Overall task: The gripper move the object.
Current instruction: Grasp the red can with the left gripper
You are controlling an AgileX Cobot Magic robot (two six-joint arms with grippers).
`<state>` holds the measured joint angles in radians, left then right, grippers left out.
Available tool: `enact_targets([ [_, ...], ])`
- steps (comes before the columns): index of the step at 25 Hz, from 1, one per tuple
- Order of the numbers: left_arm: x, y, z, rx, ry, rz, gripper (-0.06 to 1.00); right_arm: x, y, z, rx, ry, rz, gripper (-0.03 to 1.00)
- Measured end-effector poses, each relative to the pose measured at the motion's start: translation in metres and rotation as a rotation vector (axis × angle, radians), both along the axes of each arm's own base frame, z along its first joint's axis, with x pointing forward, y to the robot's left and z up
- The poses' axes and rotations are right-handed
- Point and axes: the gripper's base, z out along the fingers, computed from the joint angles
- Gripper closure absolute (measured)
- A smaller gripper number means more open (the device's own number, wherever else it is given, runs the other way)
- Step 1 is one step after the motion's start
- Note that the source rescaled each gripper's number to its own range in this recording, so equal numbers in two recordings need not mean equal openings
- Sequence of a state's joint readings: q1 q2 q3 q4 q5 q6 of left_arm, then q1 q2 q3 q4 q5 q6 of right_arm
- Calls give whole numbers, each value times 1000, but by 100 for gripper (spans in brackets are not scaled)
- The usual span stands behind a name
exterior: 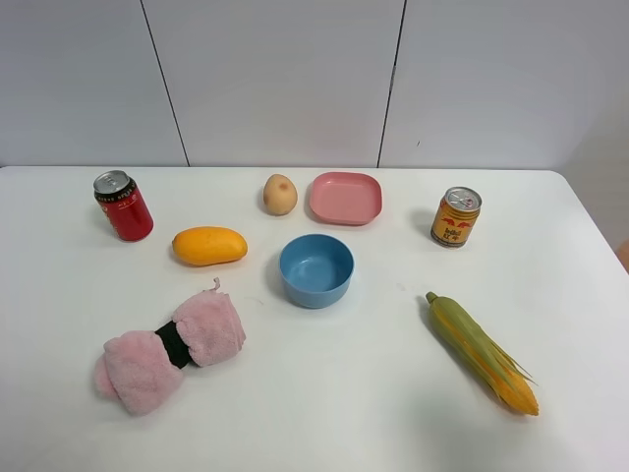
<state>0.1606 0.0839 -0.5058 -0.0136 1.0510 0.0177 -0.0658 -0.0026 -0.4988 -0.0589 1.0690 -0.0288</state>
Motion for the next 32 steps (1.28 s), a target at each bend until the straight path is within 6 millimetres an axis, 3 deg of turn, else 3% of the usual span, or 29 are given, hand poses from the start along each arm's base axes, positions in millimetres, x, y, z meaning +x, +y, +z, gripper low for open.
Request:
enact_targets([
  [32, 1, -2, 0, -9, 3, -16, -6, 0, -1, 0, 6, -1, -16, -3],
])
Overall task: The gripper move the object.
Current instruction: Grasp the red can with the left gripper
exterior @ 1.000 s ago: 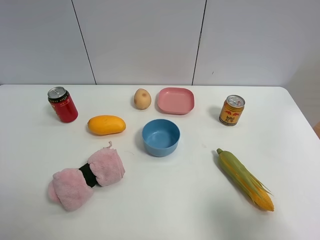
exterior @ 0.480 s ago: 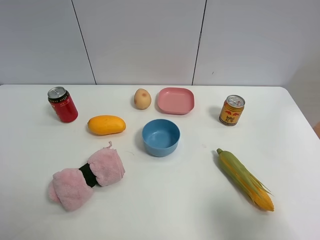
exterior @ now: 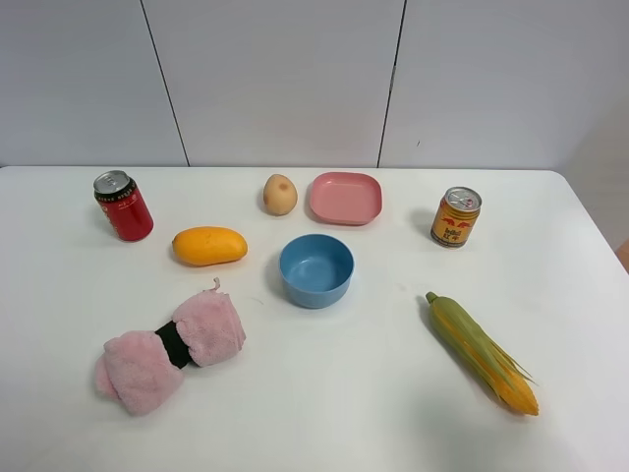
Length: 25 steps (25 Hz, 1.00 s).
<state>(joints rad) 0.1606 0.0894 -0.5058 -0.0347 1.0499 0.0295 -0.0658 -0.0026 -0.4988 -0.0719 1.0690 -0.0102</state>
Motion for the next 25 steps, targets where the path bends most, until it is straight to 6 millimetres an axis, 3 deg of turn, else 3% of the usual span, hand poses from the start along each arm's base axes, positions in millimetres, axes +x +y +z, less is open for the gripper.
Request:
enact_targets([
  [5, 16, 0, 19, -8, -5, -29, -6, 0, 0, 0, 0, 0, 0, -3],
  [9, 44, 5, 38, 53, -12, -62, -6, 0, 0, 0, -4, 0, -3, -3],
  [15, 95, 13, 45, 79, -65, -63, -6, 0, 0, 0, -4, 0, -3, -3],
  [19, 130, 20, 43, 81, -106, -46, -6, 0, 0, 0, -4, 0, -3, -3],
  [25, 184, 29, 16, 44, -46, -26, -6, 0, 0, 0, -4, 0, -3, -3],
])
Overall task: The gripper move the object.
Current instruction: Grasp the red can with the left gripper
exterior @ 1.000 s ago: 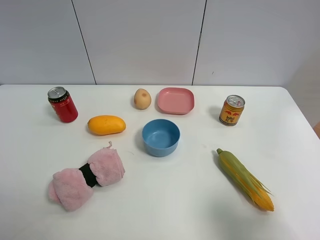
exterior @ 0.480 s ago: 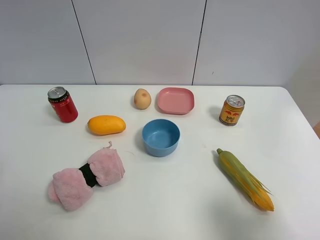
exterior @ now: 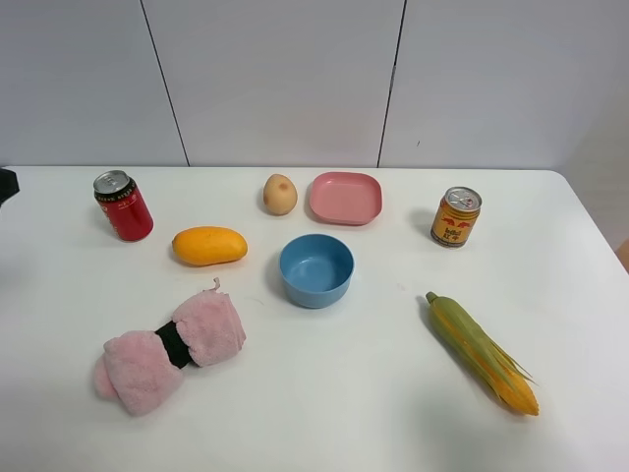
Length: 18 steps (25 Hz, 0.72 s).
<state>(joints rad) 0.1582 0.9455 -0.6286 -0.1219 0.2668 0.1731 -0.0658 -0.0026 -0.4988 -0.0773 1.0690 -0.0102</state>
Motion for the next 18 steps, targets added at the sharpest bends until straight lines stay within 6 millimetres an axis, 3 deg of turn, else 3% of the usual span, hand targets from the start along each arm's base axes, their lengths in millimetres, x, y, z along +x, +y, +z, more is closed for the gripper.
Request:
enact_targets([
  [7, 47, -21, -31, 7, -3, -100, -6, 0, 0, 0, 0, 0, 0, -3],
  [18, 85, -49, -69, 35, -32, -198, -6, 0, 0, 0, 0, 0, 0, -3],
])
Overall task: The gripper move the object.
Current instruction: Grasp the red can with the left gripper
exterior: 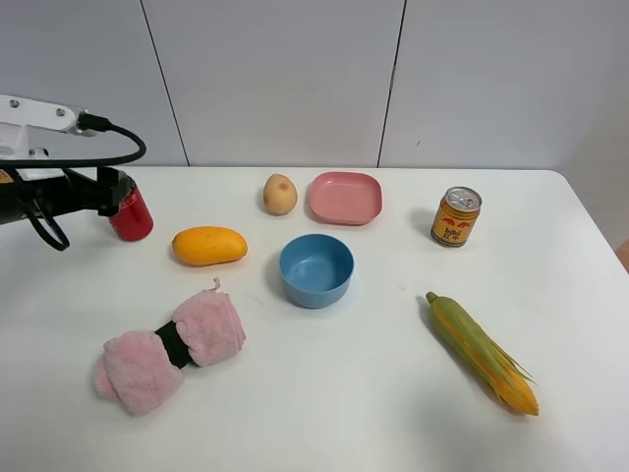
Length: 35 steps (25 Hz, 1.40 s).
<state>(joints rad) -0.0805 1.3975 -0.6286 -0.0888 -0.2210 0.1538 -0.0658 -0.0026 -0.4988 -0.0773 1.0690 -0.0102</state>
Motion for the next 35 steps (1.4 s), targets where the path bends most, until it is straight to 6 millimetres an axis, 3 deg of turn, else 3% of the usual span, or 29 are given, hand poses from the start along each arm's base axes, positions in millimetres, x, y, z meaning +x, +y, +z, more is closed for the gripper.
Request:
enact_targets([
  [21, 31, 6, -71, -55, -34, 41, -6, 0, 0, 0, 0, 0, 0, -3],
  [28, 36, 12, -89, -56, -44, 55, -6, 0, 0, 0, 0, 0, 0, -3],
  [35, 41, 26, -92, -51, -97, 73, -6, 0, 0, 0, 0, 0, 0, -3],
])
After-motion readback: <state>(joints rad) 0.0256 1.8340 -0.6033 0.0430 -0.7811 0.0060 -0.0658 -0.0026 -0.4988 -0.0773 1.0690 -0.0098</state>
